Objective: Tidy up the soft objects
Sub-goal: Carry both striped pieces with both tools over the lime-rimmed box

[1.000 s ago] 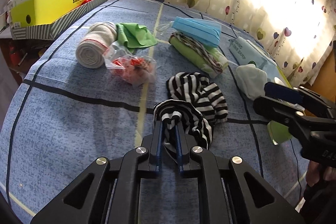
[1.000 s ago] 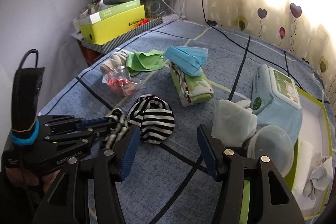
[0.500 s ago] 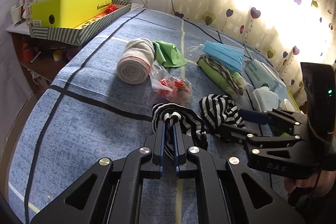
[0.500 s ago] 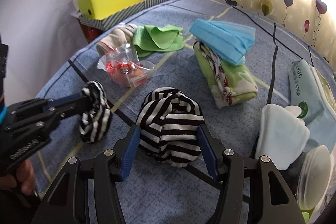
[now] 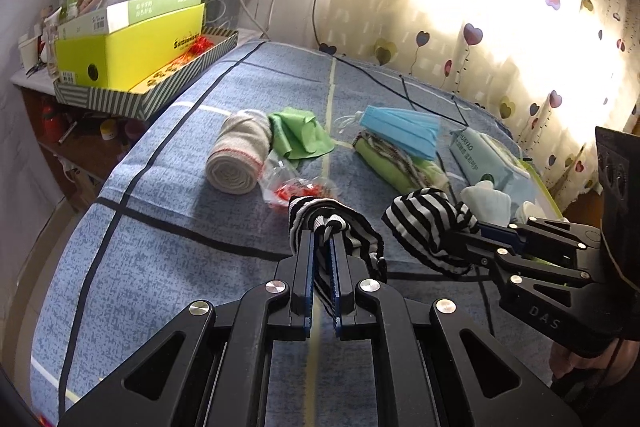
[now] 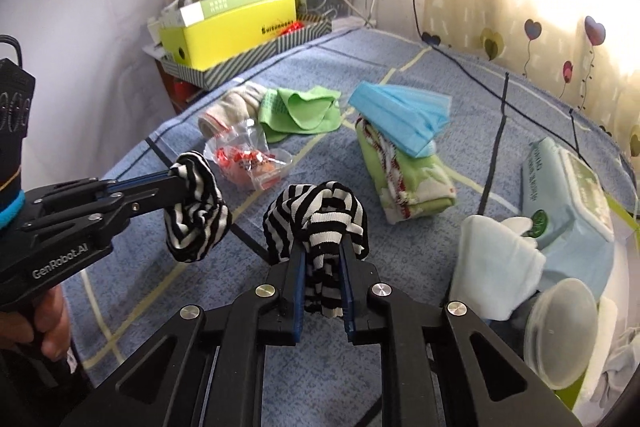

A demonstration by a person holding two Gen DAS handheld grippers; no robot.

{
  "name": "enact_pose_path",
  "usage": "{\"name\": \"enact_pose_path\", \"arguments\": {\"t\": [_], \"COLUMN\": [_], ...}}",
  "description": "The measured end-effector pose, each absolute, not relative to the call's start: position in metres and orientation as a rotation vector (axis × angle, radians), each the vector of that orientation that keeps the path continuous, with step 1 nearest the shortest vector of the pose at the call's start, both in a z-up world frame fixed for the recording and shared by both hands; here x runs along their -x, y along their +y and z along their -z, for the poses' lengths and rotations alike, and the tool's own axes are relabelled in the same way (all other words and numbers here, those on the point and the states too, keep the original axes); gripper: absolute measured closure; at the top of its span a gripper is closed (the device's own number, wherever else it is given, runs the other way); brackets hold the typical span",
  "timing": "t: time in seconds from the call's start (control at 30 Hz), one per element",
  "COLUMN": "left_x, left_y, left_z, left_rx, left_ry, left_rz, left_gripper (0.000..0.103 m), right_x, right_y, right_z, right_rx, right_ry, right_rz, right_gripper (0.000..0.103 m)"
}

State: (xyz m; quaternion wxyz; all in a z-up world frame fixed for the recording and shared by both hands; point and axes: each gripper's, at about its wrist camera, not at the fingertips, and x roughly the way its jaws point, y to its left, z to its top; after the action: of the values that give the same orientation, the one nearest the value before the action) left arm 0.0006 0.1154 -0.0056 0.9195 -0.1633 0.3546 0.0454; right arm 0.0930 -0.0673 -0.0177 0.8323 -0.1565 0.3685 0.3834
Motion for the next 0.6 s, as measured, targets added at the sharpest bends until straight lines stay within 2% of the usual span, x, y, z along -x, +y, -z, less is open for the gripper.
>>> {"name": "enact_pose_path", "arguments": {"t": [0.6], "left_x": [-0.029], "left_y": [0.032], "left_z": [-0.048], "left_rx": [0.211], "left_ry": [0.663], "left_rz": [0.059], "left_gripper": [0.096], "right_x": [-0.081], "right_y": [-0.172], "right_z": [-0.033], "right_rx": [0.171], "right_ry": [0.634], "right_rz": [-0.687], "right_gripper": [0.089]}}
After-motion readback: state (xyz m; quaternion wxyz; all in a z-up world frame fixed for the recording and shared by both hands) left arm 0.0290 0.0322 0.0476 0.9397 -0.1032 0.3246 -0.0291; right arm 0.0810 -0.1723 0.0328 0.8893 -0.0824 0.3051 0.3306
